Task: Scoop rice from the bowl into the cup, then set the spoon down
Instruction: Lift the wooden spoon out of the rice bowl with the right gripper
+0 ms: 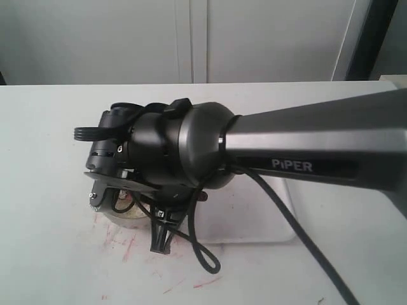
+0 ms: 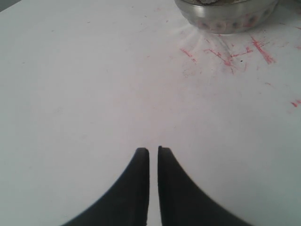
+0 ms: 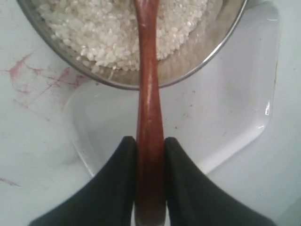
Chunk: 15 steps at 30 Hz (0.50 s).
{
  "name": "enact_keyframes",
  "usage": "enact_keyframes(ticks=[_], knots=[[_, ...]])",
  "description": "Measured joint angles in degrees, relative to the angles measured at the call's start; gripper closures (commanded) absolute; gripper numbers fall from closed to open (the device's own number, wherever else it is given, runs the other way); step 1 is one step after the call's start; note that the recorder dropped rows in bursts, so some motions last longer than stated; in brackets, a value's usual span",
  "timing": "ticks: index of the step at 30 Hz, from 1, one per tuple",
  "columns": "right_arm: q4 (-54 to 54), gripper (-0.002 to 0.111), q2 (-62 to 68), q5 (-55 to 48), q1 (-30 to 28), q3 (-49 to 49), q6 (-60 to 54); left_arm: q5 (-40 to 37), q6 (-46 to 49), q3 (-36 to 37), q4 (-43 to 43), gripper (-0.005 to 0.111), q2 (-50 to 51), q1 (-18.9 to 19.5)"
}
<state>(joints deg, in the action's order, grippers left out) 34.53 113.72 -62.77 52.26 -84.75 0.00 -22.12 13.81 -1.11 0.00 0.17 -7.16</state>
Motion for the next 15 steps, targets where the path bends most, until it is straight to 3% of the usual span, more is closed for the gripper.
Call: enact_keyframes(ticks=[15], knots=[[-6.80,0.108,-2.05,0.14,-3.15,0.00,2.41,0.00,0.00,0.00,0.00,0.092,0.00,0.00]])
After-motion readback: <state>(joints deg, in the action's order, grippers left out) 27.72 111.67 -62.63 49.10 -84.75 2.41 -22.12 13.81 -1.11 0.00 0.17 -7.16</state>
